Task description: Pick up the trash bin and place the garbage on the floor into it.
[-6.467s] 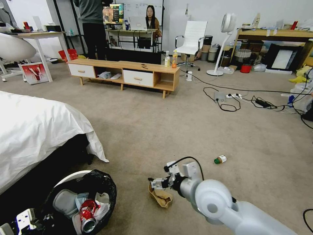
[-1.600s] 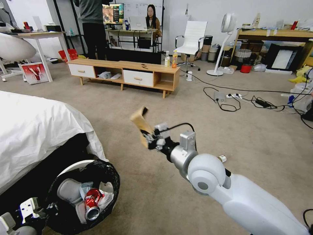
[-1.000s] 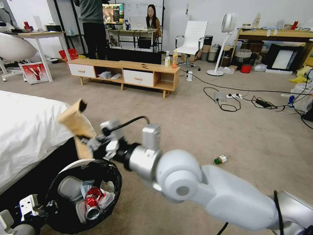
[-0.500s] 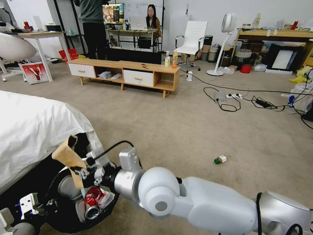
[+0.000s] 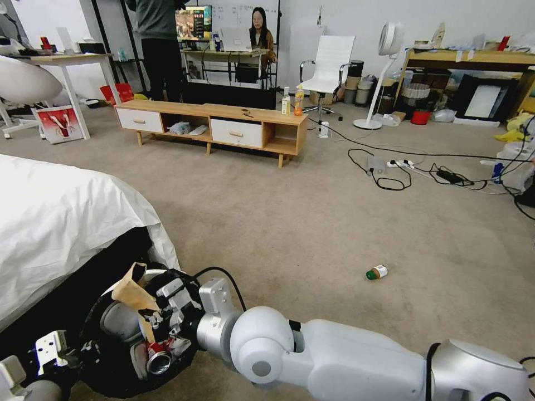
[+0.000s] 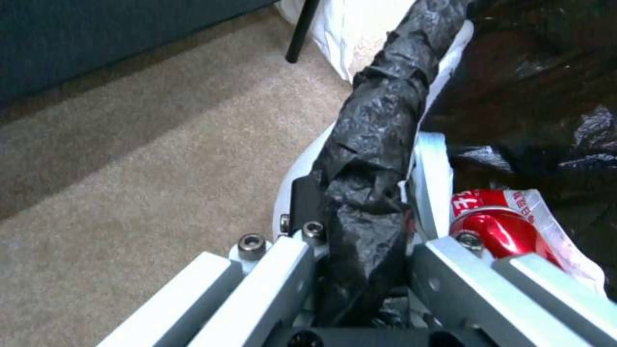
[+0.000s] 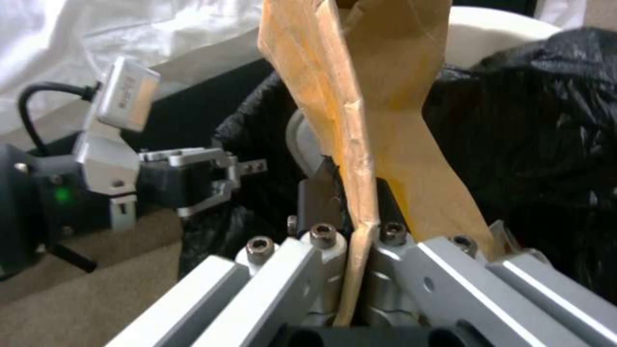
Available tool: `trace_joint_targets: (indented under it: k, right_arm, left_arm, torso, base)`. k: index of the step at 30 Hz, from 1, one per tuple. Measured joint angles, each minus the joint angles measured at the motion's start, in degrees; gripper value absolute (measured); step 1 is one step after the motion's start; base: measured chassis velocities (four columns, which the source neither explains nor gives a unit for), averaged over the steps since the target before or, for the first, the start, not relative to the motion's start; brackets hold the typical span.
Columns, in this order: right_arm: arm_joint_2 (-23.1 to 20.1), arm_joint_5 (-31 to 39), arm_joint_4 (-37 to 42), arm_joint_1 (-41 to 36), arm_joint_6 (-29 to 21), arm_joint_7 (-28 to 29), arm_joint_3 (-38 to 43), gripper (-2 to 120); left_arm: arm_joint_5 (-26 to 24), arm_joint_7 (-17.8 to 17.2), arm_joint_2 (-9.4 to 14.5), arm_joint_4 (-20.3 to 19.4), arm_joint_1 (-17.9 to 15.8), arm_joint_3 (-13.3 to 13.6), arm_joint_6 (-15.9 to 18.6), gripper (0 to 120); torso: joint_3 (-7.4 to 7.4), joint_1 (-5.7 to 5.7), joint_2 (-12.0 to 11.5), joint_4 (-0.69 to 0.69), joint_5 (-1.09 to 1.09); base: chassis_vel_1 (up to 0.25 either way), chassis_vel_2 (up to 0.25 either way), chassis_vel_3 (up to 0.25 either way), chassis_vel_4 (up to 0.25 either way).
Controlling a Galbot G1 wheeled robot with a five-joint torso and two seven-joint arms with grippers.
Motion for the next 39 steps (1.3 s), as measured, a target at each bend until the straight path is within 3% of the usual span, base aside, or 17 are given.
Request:
trace_joint_targets:
  k: [22, 26, 29, 32, 35, 39]
  right_arm:
    - [-0.92, -4.68, -4.44, -3.98, 1.12, -1.17, -0.99, 2]
    - [-0.95, -4.95, -4.54, -4.06, 1.15, -1.23, -0.92, 12]
    - [-0.89, -5.45, -4.81, -4.08, 1.35, -1.39, -0.62, 29]
    - [-0.85, -5.47, -4.82, -4.06, 1.36, -1.42, -0.41, 34]
    - [-0.84, -5.44, -4.67, -3.77, 1.38, -1.47, 0.17, 51]
    - [-0.88, -5.36, -4.36, -3.73, 1.38, -1.47, 0.56, 64]
  left_arm:
    - [0.21, 0.16, 0.19, 1.88, -0.98, 0.68, 0.00, 1]
    - [0.23, 0.18, 0.30, 2.06, -1.01, 0.68, 0.00, 1]
    - [0.26, 0.20, 0.31, 2.25, -1.05, 0.68, 0.00, 1]
    - [0.28, 0.22, 0.31, 2.32, -1.05, 0.67, 0.00, 1]
    - [0.34, 0.25, 0.31, 2.54, -1.05, 0.62, 0.00, 1]
    - [0.44, 0.28, 0.18, 2.59, -1.01, 0.62, 0.00, 1]
  torso:
    - [0.00, 0.00, 0.00, 0.00, 0.00]
    - [0.00, 0.00, 0.00, 0.00, 0.00]
    - [0.00, 0.00, 0.00, 0.00, 0.00]
    - [0.00, 0.00, 0.00, 0.00, 0.00]
    - [0.00, 0.00, 0.00, 0.00, 0.00]
    - [0.00, 0.00, 0.00, 0.00, 0.00]
  base:
    - [0.000, 0.000, 0.000, 0.000]
    - [0.000, 0.000, 0.000, 0.000]
    - [0.000, 0.000, 0.000, 0.000]
    - [0.000, 0.000, 0.000, 0.000]
    - [0.000, 0.000, 0.000, 0.000]
    - [0.000, 0.000, 0.000, 0.000]
